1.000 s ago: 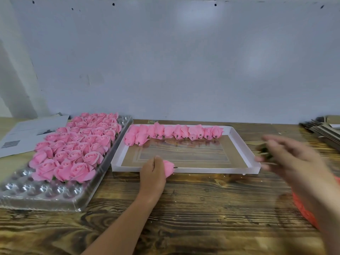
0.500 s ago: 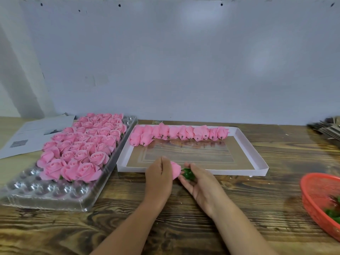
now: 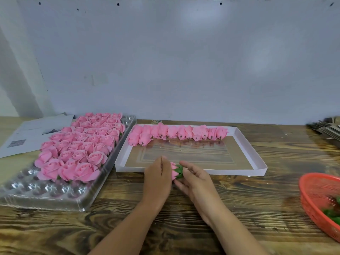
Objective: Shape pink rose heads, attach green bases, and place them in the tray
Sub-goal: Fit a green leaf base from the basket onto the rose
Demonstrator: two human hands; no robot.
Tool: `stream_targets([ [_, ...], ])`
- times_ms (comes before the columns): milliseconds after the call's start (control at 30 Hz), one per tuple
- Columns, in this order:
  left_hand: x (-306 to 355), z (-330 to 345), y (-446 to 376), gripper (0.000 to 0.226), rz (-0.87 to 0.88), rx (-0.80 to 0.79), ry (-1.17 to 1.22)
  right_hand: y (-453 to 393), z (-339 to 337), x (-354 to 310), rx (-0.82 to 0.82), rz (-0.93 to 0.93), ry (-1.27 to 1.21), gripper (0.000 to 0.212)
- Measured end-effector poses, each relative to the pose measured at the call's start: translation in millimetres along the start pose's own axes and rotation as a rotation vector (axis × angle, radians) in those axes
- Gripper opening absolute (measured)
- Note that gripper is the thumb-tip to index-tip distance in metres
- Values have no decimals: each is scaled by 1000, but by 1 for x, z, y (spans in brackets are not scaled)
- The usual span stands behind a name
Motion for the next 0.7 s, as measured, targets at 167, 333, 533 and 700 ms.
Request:
stream_targets([
  [167, -7, 2, -2, 45, -85, -9, 70, 0, -1, -1, 102, -135, 125, 18],
  [333, -12, 4, -2, 49, -180, -46, 147, 0, -4, -5, 143, -263, 250, 27],
  [533, -8, 1, -2, 49, -168, -49, 148, -1, -10, -5, 214, -353, 286, 26],
  [700, -4, 0, -1, 52, -159, -61, 137, 0, -9, -6, 131, -410, 382, 34],
])
Point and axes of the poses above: each hand's wrist, its own y-axis away from the middle knuckle, its own z-axis out of the palm, x = y × z, the point moved 4 cm from there along -y, towards the middle knuckle, and after that the axes turned 6 degrees about z, right-handed, at the moved point
